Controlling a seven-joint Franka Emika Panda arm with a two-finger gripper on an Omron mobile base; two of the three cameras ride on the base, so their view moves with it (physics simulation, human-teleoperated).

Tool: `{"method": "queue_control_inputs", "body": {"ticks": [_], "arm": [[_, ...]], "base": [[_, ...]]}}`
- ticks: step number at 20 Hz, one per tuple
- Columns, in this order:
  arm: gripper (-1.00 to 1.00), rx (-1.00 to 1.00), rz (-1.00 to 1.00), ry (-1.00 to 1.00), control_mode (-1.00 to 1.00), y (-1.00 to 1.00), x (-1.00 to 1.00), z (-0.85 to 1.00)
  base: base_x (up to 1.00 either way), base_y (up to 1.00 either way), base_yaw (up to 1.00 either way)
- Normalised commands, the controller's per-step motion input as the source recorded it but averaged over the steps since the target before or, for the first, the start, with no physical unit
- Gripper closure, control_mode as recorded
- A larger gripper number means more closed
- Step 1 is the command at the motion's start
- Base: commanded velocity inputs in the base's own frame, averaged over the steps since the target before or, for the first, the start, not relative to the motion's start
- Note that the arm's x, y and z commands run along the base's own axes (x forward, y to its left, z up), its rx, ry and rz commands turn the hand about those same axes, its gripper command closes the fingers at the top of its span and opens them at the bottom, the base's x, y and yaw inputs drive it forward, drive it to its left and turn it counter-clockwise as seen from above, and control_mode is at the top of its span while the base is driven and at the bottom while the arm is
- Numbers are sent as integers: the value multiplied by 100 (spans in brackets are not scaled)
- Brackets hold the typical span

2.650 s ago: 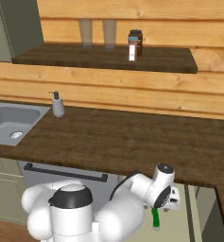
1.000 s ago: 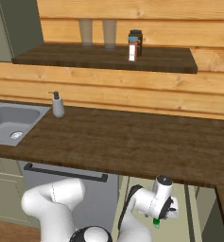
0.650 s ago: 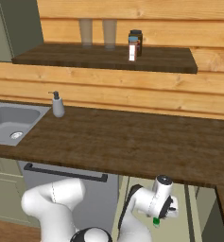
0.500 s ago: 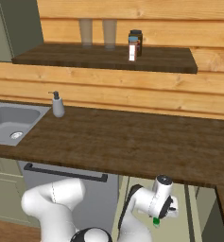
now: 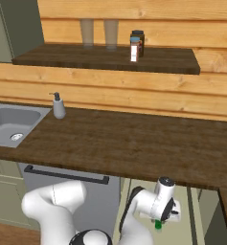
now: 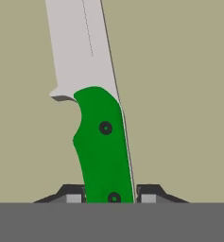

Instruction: Pick up the knife from the drawer and place it on the cutting board. Then place the meat from the plate to the cutting board.

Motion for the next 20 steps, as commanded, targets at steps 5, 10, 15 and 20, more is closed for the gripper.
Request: {"method": "queue_control_inputs", "body": {"ticks": [5,10,15,20], "arm": [[100,-1,0,10,-100,0,-67,43],[100,0,0,1,-100,-1,-74,66],[100,0,0,0,-100,0,-78,69],[100,0,0,-9,-100,1,-56,76]], "base": [[0,0,0],[0,0,0],[0,0,0],[0,0,0]]}}
